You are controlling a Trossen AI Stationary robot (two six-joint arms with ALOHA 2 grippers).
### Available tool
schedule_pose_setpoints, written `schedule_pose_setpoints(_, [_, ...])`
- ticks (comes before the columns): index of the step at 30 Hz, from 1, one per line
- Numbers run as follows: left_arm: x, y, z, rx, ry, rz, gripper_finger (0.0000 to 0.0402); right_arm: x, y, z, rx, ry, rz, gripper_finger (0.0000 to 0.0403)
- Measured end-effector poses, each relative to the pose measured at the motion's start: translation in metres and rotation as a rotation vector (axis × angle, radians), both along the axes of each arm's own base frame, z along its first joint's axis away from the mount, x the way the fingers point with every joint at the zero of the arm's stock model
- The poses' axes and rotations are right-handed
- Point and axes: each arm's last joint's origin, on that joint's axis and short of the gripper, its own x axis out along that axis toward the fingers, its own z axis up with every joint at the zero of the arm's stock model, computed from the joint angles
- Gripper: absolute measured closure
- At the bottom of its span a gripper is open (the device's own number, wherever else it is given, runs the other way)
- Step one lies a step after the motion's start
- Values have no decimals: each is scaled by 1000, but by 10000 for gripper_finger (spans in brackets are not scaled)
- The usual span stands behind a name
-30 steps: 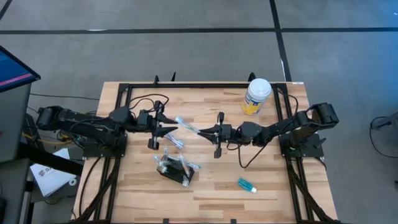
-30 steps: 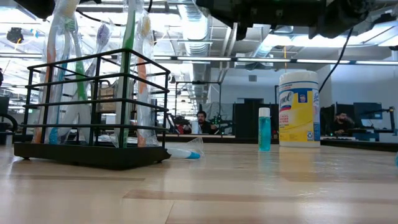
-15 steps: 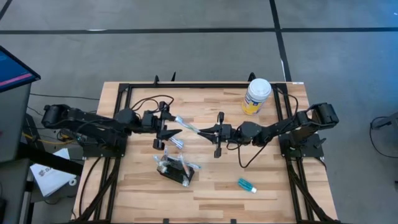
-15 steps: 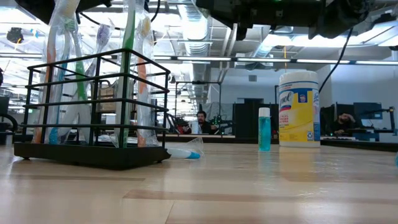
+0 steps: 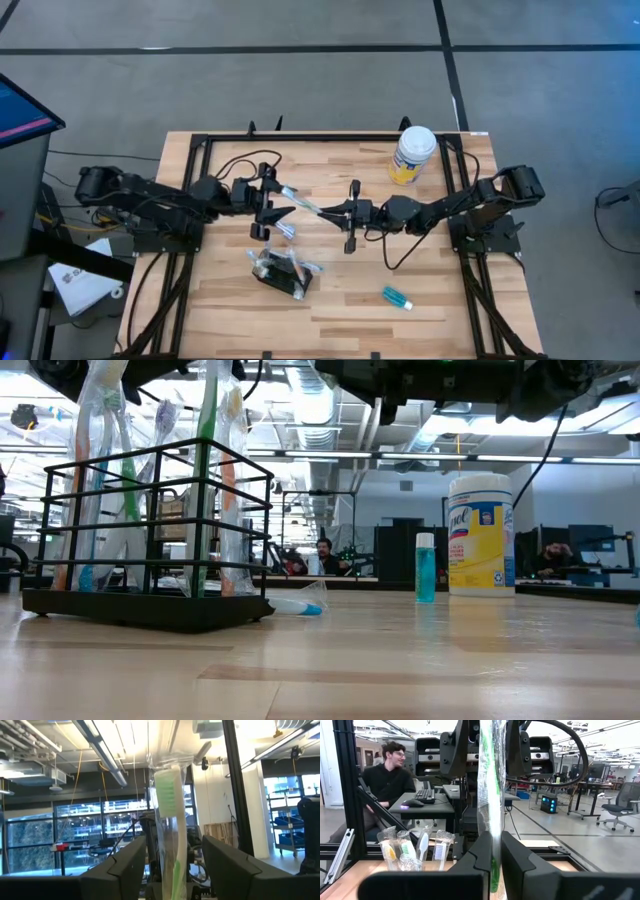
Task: Pick & Place toothbrushing station
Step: Put the green toothbrush into the mesh organizer
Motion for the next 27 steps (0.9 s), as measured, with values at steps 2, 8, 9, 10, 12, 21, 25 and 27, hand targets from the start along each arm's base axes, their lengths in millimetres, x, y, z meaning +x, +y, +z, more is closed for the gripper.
schedule_pose_setpoints(2, [0,0,1,-1,-14,0,217,0,0,0,0,0,0,391])
schedule_pose_setpoints(8, [-1,0,3,-3,-39,3,225,0,0,0,0,1,1,390])
schedule_pose_setpoints(9, [-1,0,3,-3,-39,3,227,0,0,0,0,2,0,390])
schedule_pose_setpoints(10, [-1,0,3,-3,-39,3,228,0,0,0,0,2,1,390])
schedule_pose_setpoints(12, [-1,0,3,-3,-40,3,230,0,0,0,0,3,1,390])
schedule_pose_setpoints(21, [-1,0,3,-5,-42,1,233,0,0,0,0,3,1,390])
schedule_pose_setpoints(25, [3,0,-1,-4,-25,-2,235,0,0,0,0,3,1,391])
schedule_pose_setpoints(27, [9,-1,2,2,-38,-14,235,0,0,0,3,3,2,391])
